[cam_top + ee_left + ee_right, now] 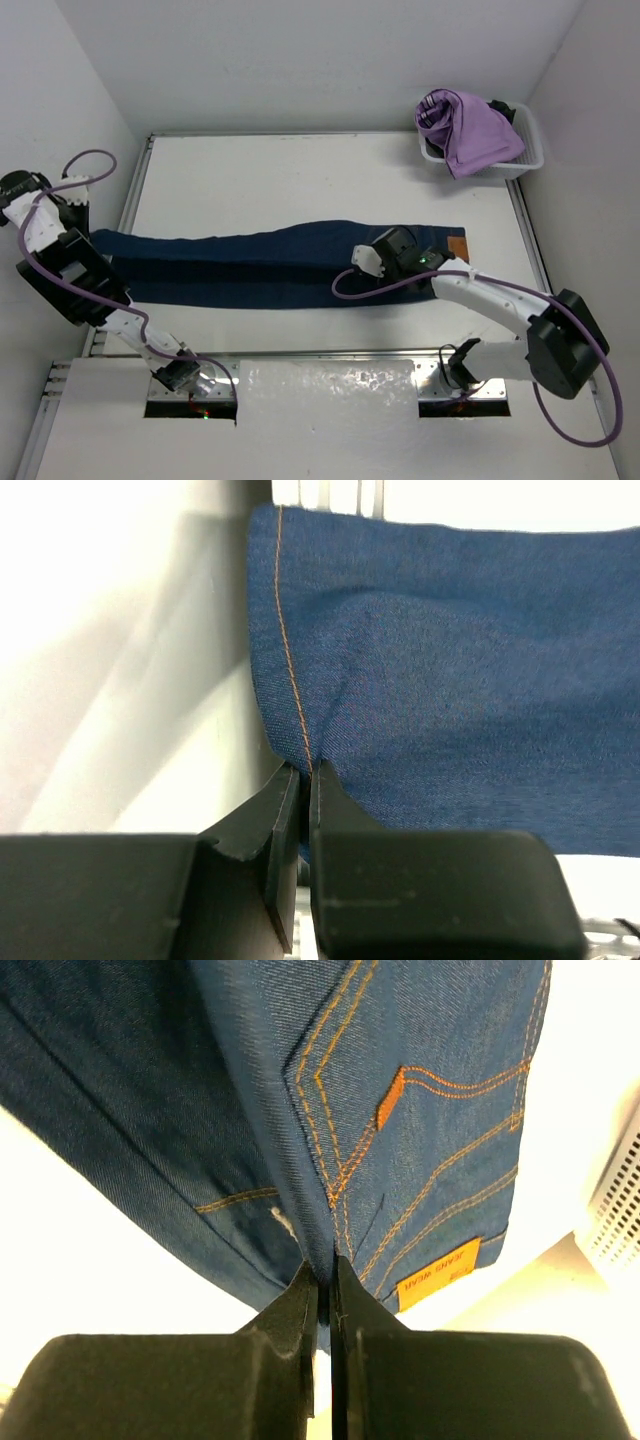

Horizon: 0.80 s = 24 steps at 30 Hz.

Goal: Fold and stack the trousers
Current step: Fold the trousers

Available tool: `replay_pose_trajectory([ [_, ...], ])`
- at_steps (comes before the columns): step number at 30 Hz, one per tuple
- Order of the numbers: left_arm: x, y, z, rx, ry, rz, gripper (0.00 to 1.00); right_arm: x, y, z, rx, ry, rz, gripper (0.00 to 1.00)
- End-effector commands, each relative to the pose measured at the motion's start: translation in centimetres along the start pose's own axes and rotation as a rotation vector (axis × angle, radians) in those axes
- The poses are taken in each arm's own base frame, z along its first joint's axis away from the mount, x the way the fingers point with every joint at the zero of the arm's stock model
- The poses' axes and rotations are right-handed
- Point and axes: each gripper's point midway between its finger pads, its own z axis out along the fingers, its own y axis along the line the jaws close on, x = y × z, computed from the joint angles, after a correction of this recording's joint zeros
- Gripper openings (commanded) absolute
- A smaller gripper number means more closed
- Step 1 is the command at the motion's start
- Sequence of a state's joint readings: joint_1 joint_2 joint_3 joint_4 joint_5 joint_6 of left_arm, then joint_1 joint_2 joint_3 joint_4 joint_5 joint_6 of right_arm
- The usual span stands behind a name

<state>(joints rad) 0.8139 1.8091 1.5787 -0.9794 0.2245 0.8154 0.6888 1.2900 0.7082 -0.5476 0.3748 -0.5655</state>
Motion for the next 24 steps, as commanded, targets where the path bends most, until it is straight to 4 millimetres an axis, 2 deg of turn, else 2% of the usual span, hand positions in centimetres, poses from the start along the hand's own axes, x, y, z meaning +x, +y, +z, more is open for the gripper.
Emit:
replay_pose_trajectory([
  [1,2.0,0.7,-0.8,-0.078,0.042,0.043,0.0,2.2,2.2,-0.4,-0.084,0.041,-0.042,0.0],
  [3,4.0,0.1,0.4,-0.075,0.094,0.035,0.0,1.9,3.1,0.3,-0.12,0.03,-0.039,0.0],
  [7,7.3,0.0,1.6,-0.105,0.213,0.026,0.0,2.7,4.6,1.7,-0.163,0.07,-0.056,0.0],
  [10,8.9,0.2,2.6,-0.129,0.265,0.036,0.0,3.5,5.7,2.5,-0.187,0.084,-0.079,0.0],
  [13,9.6,0.3,3.8,-0.127,0.286,0.034,0.0,4.3,6.4,2.9,-0.197,0.106,-0.093,0.0],
  [17,8.0,1.1,3.2,-0.139,0.245,0.016,0.0,4.5,5.2,2.6,-0.147,0.11,-0.065,0.0],
  [18,7.0,1.7,2.6,-0.156,0.222,0.02,0.0,4.6,4.5,2.4,-0.136,0.11,-0.036,0.0],
  [20,6.1,1.9,1.8,-0.149,0.209,0.02,0.0,4.9,3.7,1.7,-0.115,0.101,-0.002,0.0],
  [21,4.7,2.5,0.9,-0.163,0.169,0.024,0.0,4.9,3.0,1.3,-0.099,0.097,0.007,0.0],
  [24,3.3,2.4,-0.9,-0.156,0.121,0.039,0.0,5.1,2.1,-0.3,-0.078,0.089,0.008,0.0],
])
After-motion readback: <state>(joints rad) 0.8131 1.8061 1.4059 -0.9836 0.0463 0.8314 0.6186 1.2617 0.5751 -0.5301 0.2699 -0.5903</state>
